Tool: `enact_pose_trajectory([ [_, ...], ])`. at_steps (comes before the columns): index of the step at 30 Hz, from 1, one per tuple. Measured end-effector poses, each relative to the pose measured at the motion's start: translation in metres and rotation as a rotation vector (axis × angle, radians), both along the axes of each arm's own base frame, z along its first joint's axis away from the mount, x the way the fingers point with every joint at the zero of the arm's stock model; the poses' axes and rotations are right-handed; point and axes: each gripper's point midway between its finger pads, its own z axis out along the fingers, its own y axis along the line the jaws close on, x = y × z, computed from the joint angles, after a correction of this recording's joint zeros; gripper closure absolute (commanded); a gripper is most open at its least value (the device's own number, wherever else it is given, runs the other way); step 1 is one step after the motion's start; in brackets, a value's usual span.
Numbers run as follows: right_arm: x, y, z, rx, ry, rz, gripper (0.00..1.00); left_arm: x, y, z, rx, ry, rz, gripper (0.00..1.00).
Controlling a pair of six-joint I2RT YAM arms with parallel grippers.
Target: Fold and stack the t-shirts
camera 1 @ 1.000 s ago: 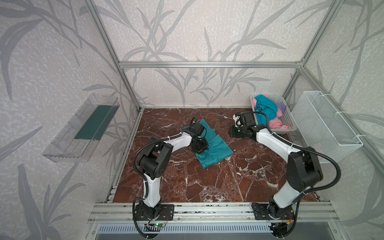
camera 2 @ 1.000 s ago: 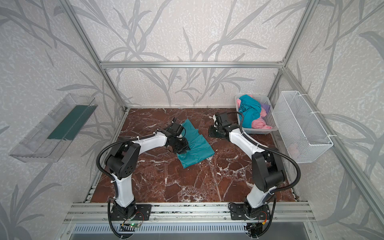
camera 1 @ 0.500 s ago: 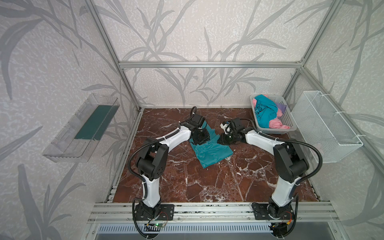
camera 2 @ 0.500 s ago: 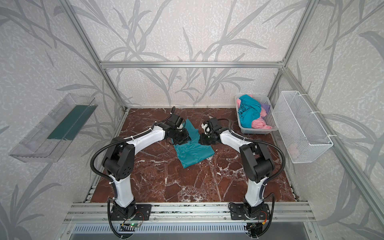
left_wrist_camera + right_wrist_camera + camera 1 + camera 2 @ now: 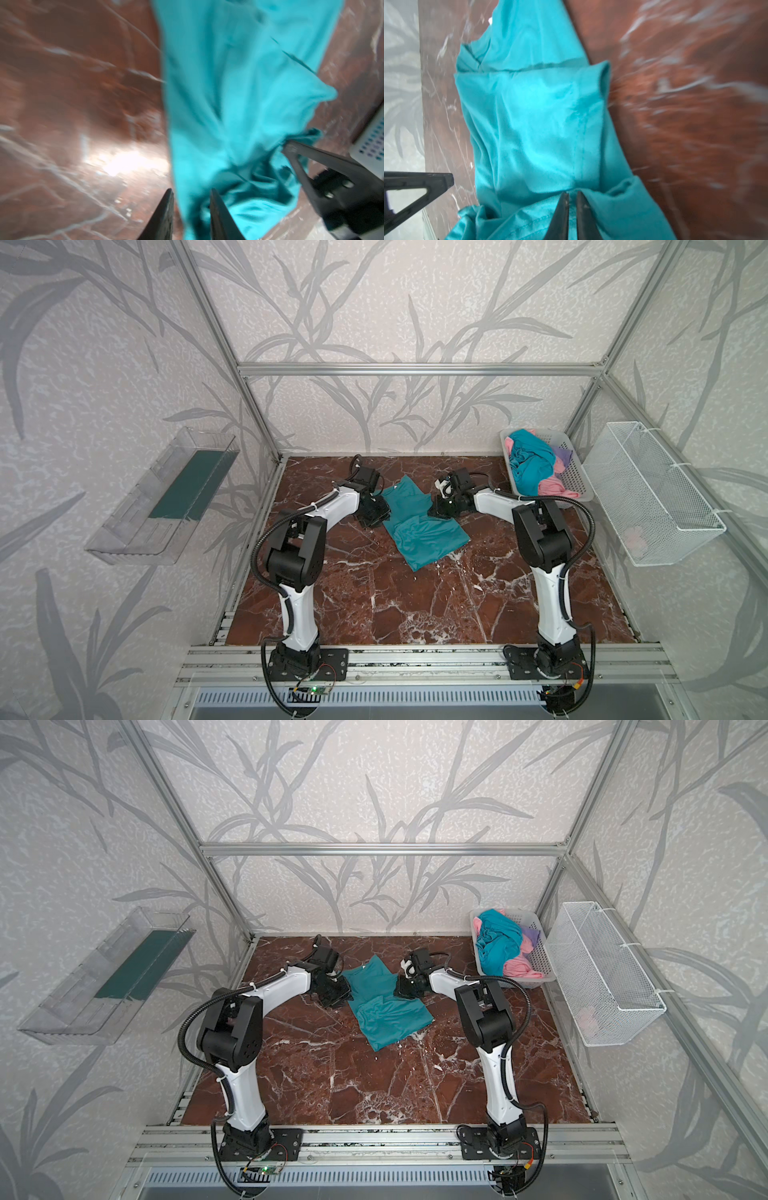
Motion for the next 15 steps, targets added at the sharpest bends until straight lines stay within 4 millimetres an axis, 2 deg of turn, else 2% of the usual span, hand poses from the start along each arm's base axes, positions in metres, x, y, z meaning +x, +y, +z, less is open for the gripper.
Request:
enact_pose_trajectory([
  [3,0.007,-0.010,0.000,0.002,-0.003,-0.028,0.84,-0.004,0.011,-0.010,0.033,0.024,0.000,0.68],
  [5,0.008,-0.014,0.001,0.003,-0.008,-0.034,0.82,-0.008,0.014,-0.012,0.056,0.035,-0.011,0.64],
  [9,-0.001,-0.011,0.006,-0.027,-0.026,-0.007,0.81,-0.010,0.010,-0.004,0.104,0.024,-0.053,0.62],
  [12,-0.011,-0.002,0.013,-0.072,-0.054,0.030,0.82,-0.008,-0.019,0.021,0.114,-0.046,-0.130,0.70],
  [15,-0.029,0.012,0.021,-0.112,-0.089,0.070,0.83,-0.016,-0.070,0.049,0.064,-0.142,-0.230,0.78],
])
